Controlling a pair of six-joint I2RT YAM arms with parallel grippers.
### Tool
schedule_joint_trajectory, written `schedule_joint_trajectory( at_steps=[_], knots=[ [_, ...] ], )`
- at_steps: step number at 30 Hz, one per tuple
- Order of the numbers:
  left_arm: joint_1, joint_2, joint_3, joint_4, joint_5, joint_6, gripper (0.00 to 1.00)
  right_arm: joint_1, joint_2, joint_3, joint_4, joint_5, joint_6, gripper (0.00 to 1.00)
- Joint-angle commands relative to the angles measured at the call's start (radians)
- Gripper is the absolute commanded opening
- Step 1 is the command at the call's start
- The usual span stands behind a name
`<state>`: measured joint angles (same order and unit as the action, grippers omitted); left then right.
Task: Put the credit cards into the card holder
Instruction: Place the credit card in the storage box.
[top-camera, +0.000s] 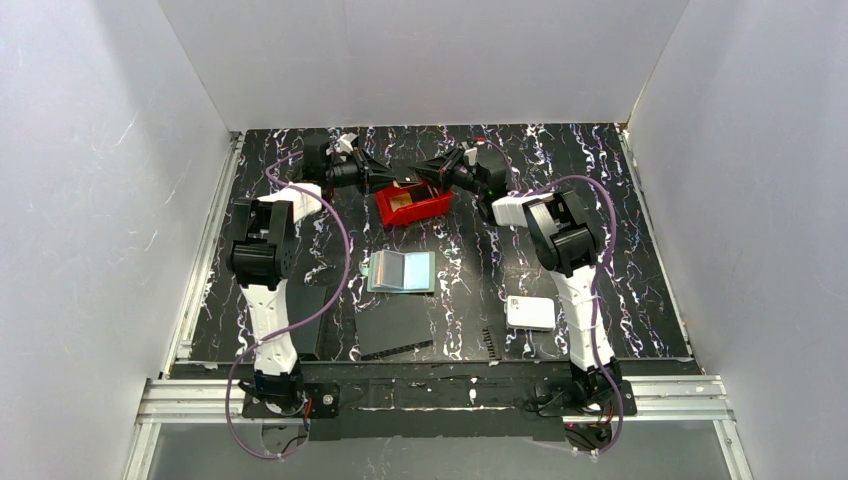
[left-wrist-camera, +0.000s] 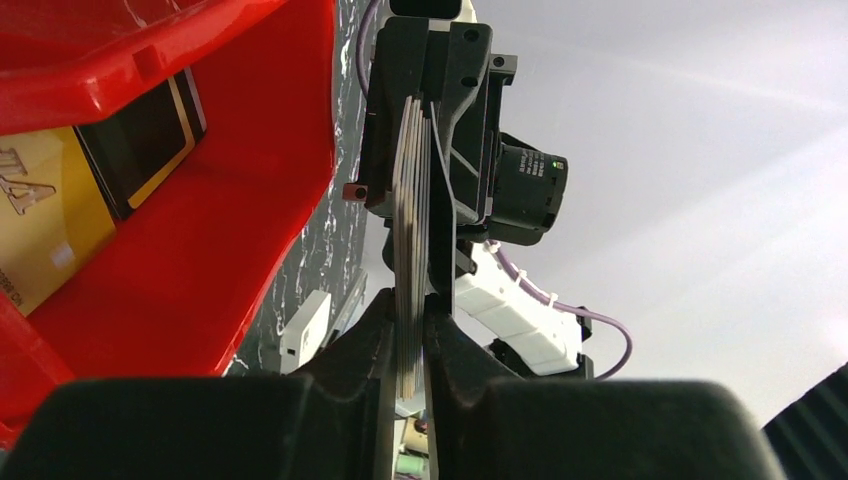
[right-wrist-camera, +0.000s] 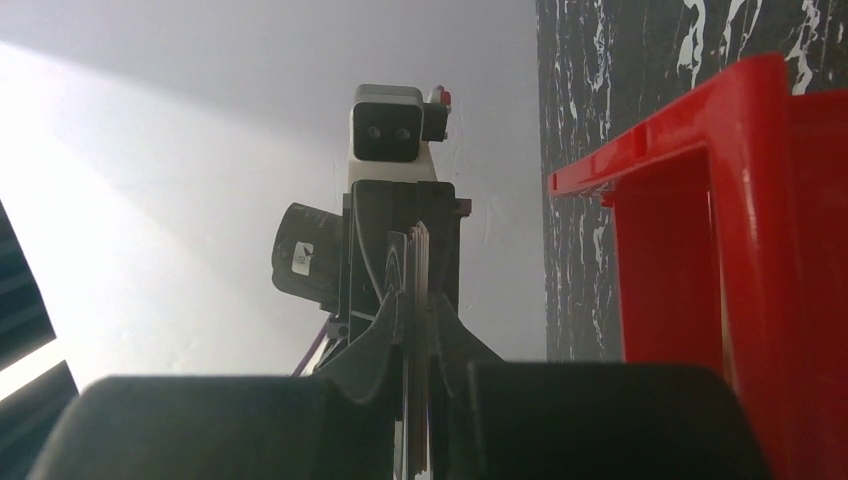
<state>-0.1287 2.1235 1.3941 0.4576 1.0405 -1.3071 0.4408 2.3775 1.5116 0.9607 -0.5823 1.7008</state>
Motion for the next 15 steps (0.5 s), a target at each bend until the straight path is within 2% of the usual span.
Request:
schedule_joint_trajectory(
  at_steps=[1,7,15],
  knots=[
    [-0.010,0.014,0.046,-0.007,0.010,0.061,0.00,0.021,-0.066,0.047,0.040,-0.053,-0.056,0.02],
    [-0.006,0.009,0.039,0.016,0.038,0.115,0.00,0.018,-0.075,0.050,0.032,-0.073,-0.095,0.18],
    [0.001,0.024,0.031,0.097,0.069,0.097,0.00,0.009,-0.074,0.066,0.039,-0.105,-0.127,0.36]
  ],
)
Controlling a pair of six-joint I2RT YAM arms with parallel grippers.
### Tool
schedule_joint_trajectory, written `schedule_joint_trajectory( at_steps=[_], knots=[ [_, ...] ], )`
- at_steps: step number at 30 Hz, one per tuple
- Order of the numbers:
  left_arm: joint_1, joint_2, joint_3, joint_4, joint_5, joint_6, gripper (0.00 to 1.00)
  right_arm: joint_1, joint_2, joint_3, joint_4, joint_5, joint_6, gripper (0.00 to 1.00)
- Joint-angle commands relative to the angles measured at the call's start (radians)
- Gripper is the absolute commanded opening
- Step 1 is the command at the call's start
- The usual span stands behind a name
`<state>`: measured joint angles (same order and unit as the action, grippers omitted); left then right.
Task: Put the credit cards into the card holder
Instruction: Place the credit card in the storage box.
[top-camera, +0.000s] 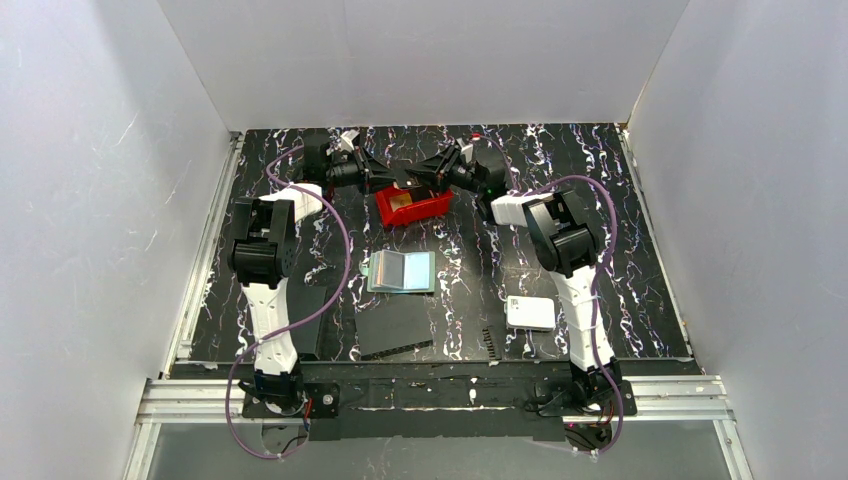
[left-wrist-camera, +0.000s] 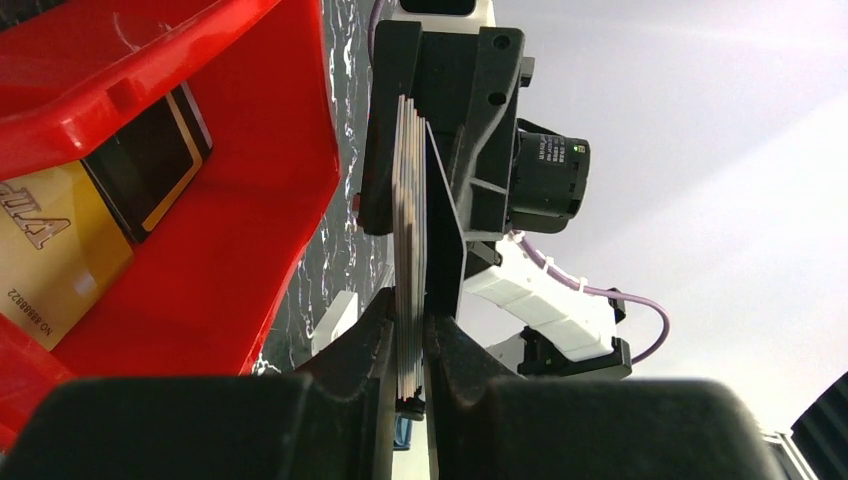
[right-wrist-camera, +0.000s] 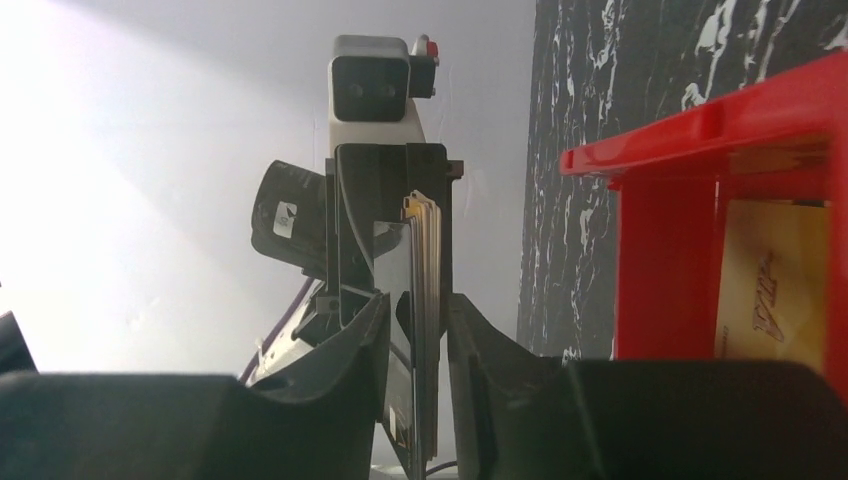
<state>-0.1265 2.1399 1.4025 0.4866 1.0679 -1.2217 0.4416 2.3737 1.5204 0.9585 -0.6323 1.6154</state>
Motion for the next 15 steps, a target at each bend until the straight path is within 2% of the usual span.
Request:
schedule_joint_trajectory(
  at_steps=[1,11,15],
  knots=[
    [-0.001,0.011,0.020,0.074,0.044,0.010,0.00,0.008,-0.069,0.060,0.047,-0.058,-0.043,0.38],
    [0.013,0.018,0.006,0.083,0.045,-0.001,0.00,0.000,-0.074,0.053,0.032,-0.079,-0.084,0.49],
    [0.018,0.010,0.000,0.084,0.030,-0.019,0.00,0.002,-0.095,0.060,-0.078,-0.093,-0.187,0.54]
  ],
)
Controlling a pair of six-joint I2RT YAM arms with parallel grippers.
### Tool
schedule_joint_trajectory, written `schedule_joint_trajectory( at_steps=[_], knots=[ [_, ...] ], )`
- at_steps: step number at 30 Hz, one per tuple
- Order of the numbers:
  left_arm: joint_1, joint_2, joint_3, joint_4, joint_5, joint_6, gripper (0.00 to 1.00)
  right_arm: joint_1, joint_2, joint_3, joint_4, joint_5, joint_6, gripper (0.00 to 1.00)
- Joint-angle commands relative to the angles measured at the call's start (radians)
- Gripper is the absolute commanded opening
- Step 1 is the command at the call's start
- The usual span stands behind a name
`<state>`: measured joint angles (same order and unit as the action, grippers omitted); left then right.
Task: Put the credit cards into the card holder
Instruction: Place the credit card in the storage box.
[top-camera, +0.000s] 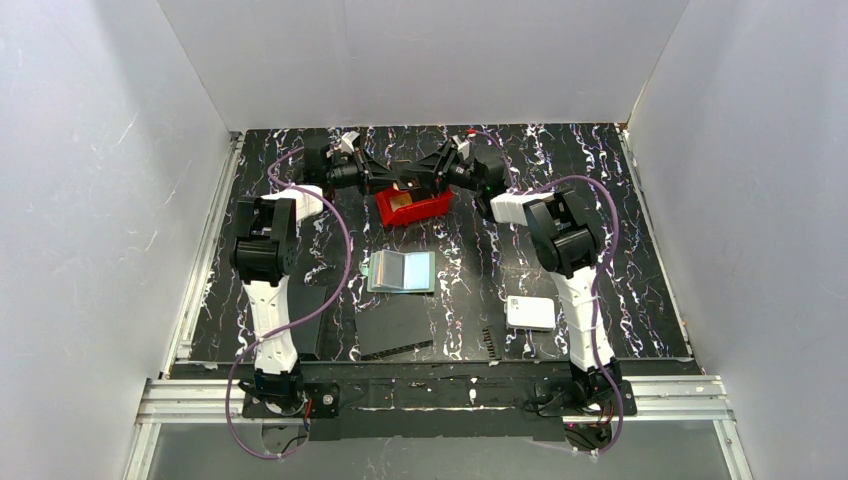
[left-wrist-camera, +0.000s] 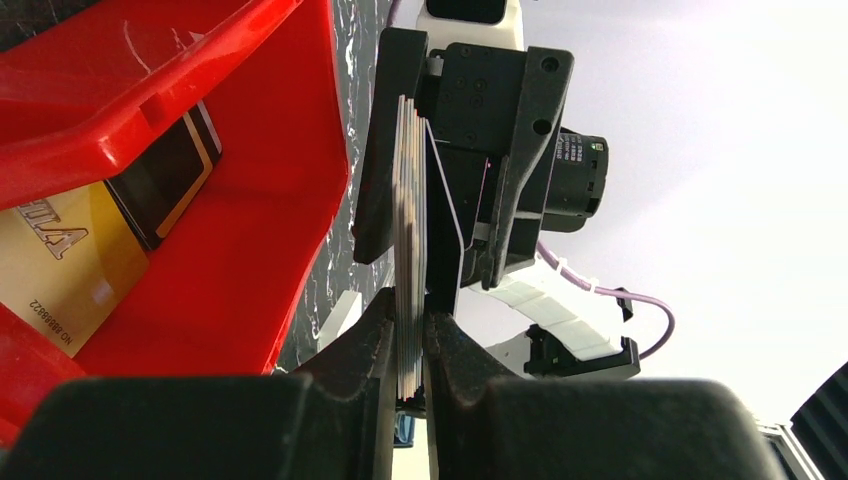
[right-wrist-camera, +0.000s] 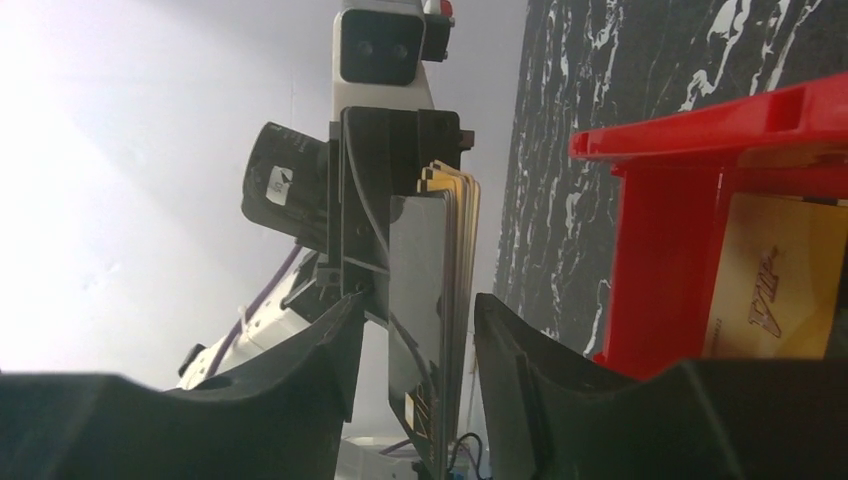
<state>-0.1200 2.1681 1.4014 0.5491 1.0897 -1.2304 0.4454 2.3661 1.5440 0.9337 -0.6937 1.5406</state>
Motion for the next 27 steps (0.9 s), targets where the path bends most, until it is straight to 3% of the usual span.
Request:
schedule_joint_trajectory(
  at_steps=[1,6,15,27],
  knots=[
    [0.011,-0.020,0.000,0.022,0.005,-0.019,0.00,-0.002,-0.096,0.041,-0.104,-0.034,-0.152,0.55],
    [0.011,-0.025,-0.004,0.020,0.000,-0.039,0.00,-0.001,-0.119,0.053,-0.246,-0.037,-0.282,0.58],
    [0.011,-0.039,-0.011,-0.006,0.001,-0.025,0.00,-0.002,-0.101,0.076,-0.288,-0.031,-0.317,0.35],
    [0.026,-0.062,-0.045,-0.049,0.014,0.022,0.00,-0.029,-0.121,0.037,-0.314,0.000,-0.359,0.29]
  ],
)
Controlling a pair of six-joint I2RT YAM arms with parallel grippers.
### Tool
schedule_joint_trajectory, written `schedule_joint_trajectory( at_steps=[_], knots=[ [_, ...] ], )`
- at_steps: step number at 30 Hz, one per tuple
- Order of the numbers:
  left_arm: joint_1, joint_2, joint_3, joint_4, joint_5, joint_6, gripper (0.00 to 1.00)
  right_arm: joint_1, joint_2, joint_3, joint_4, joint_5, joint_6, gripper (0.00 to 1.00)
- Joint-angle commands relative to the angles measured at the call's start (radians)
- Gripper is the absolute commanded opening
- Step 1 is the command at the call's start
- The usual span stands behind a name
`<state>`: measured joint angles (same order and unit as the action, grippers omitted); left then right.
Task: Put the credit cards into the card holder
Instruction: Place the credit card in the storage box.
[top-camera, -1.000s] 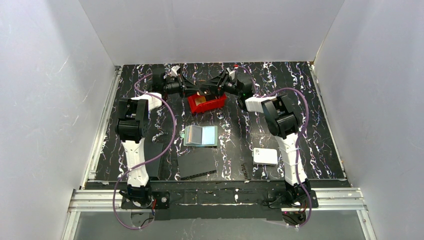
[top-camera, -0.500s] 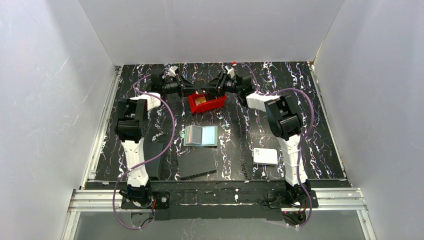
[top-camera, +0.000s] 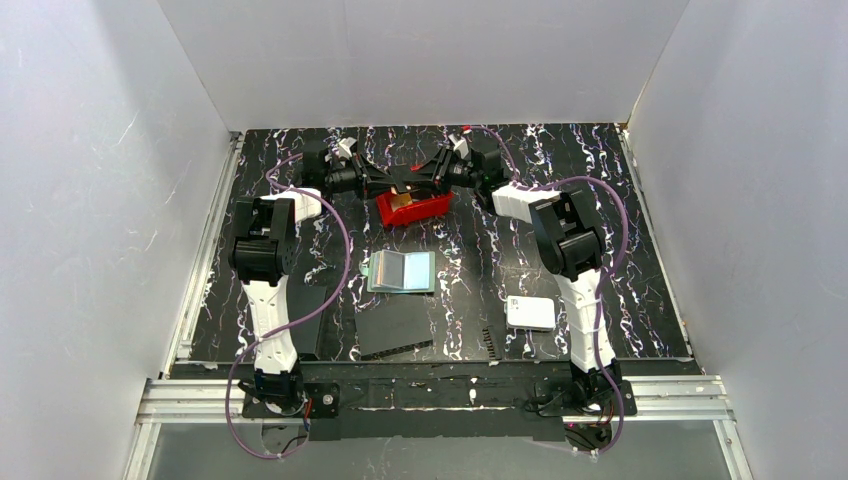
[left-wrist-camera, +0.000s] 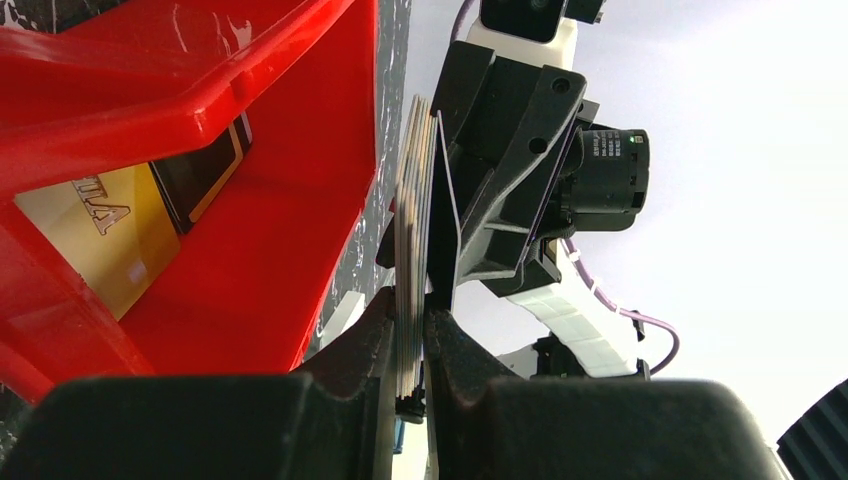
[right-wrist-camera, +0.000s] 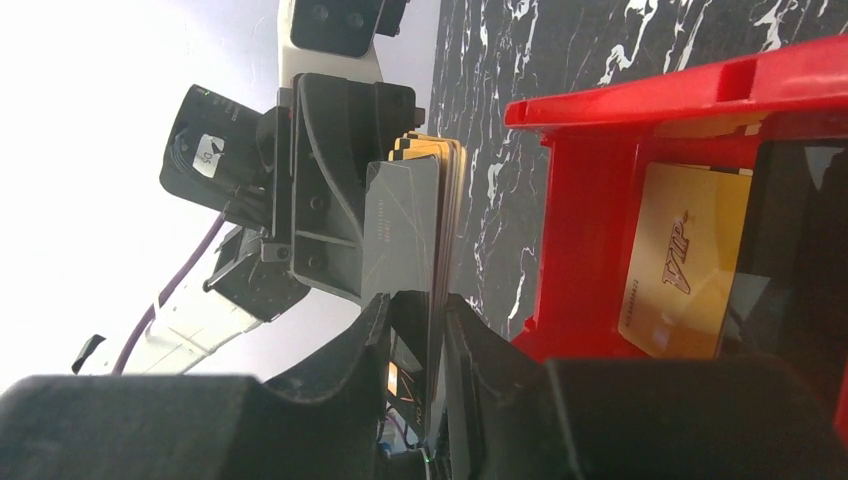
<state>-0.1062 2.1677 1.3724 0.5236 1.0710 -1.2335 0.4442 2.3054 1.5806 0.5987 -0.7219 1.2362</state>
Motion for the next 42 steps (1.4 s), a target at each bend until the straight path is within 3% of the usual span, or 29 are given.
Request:
schedule_joint_trajectory(
  at_steps=[1,7,14,18,31,36,39,42],
  knots=[
    [0.013,-0.063,-0.019,-0.025,0.034,0.026,0.00,-0.030,-0.061,-0.003,0.022,0.028,-0.055,0.29],
    [0.017,-0.073,-0.024,-0.027,0.042,0.031,0.00,-0.042,-0.053,-0.005,0.053,0.026,-0.046,0.29],
    [0.017,-0.072,-0.012,-0.027,0.044,0.023,0.00,-0.042,-0.044,0.011,0.053,0.026,-0.042,0.40],
    [0.017,-0.080,-0.012,-0.027,0.044,0.021,0.00,-0.043,-0.051,0.016,0.017,0.030,-0.073,0.41],
    [0.026,-0.071,-0.024,-0.060,0.034,0.053,0.00,-0.085,-0.075,-0.029,0.015,0.050,-0.090,0.17],
    [0.024,-0.065,0.020,-0.275,-0.039,0.220,0.00,-0.147,-0.131,-0.049,-0.045,0.057,-0.159,0.01],
    [0.009,-0.066,0.078,-0.437,-0.115,0.358,0.00,-0.157,-0.180,-0.038,-0.125,0.061,-0.236,0.01],
    [-0.029,-0.033,0.233,-0.750,-0.217,0.565,0.00,-0.156,-0.242,-0.063,-0.178,0.065,-0.296,0.01]
  ],
)
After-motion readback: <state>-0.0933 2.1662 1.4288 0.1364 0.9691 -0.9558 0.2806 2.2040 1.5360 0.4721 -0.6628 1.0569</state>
